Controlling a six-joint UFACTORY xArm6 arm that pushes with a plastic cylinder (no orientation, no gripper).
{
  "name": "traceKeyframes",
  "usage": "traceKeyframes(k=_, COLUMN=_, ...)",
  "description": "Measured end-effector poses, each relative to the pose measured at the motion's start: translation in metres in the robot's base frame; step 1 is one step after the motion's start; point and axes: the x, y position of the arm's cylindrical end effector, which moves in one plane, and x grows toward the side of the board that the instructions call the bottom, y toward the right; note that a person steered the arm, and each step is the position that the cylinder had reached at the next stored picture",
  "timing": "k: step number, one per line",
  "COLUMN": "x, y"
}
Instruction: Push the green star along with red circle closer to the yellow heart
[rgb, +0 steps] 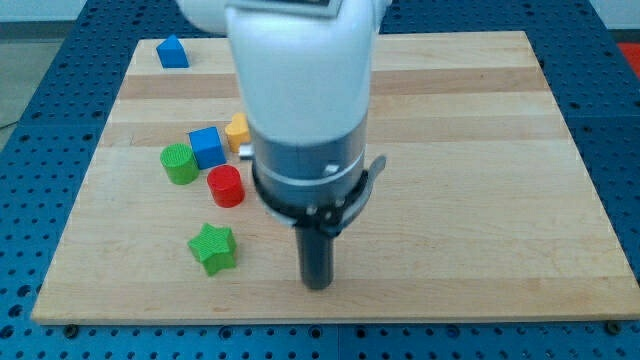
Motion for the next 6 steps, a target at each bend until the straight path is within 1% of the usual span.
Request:
traceKeyframes(k=1, x=0.009, y=-0.08)
traceKeyframes(k=2, x=-0.034, y=-0.156)
traceKeyframes(k=3, x=-0.066, y=-0.18)
traceKeyframes(k=4, x=-0.029, y=-0.172)
traceKeyframes(k=5, x=0.001, y=-0.135)
traceKeyframes(k=6, x=-0.033, y=-0.098)
